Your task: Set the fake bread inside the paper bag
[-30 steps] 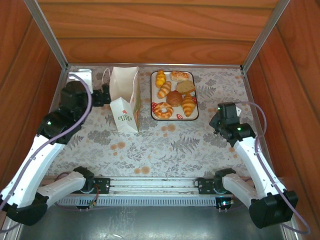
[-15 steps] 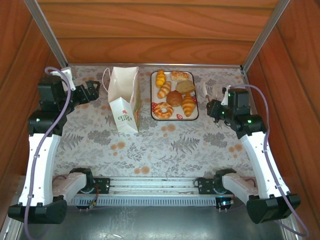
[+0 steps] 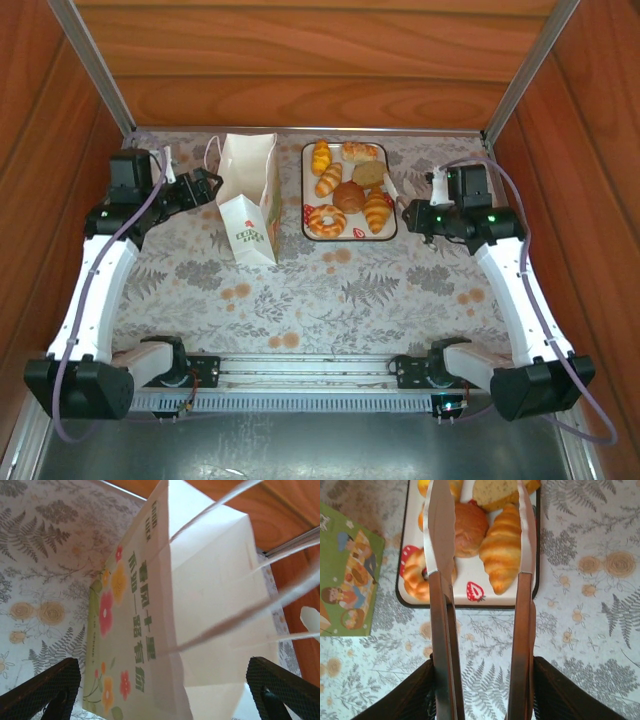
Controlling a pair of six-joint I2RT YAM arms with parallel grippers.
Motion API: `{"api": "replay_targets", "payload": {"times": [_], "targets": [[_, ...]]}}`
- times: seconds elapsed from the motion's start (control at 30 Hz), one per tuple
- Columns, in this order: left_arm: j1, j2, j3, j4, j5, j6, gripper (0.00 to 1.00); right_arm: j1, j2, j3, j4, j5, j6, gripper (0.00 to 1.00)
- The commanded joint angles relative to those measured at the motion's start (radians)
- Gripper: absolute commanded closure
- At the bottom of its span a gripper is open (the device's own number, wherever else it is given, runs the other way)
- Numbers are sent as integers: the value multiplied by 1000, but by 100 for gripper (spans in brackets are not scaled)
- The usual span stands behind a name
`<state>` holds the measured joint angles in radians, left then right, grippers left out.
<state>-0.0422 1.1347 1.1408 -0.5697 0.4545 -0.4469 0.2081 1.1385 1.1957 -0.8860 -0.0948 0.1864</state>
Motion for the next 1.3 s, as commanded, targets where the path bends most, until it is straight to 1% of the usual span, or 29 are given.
{"api": "replay_targets", "payload": {"times": [0.0, 0.13, 0.23, 0.33, 0.53, 0.7, 0.87, 1.1, 1.2, 1.27], "targets": [[-3, 34, -7, 65, 25, -33, 12, 3, 16, 37, -73, 23, -41, 49], [-4, 61, -17, 104, 0, -69, 15, 17, 34, 18, -81, 23, -27, 49], [-5, 76, -26, 144, 13, -95, 22, 32, 51, -4, -69, 39, -18, 49], [-5, 82, -32, 153, -3, -104, 30, 52, 71, -23, -59, 69, -9, 50], [-5, 74, -48, 169, -10, -117, 49, 91, 111, -60, -44, 95, 7, 49], [-10, 63, -54, 176, -7, -128, 71, 116, 148, -68, -48, 129, 17, 48], [-11, 49, -62, 180, -8, -128, 88, 141, 181, -73, -41, 145, 27, 47], [-14, 31, -64, 180, -1, -133, 100, 164, 218, -71, -18, 177, 44, 44], [-20, 12, -68, 179, -11, -130, 100, 169, 232, -72, -9, 188, 47, 43], [-32, -8, -68, 173, -49, -121, 100, 172, 242, -73, 0, 196, 49, 42]]}}
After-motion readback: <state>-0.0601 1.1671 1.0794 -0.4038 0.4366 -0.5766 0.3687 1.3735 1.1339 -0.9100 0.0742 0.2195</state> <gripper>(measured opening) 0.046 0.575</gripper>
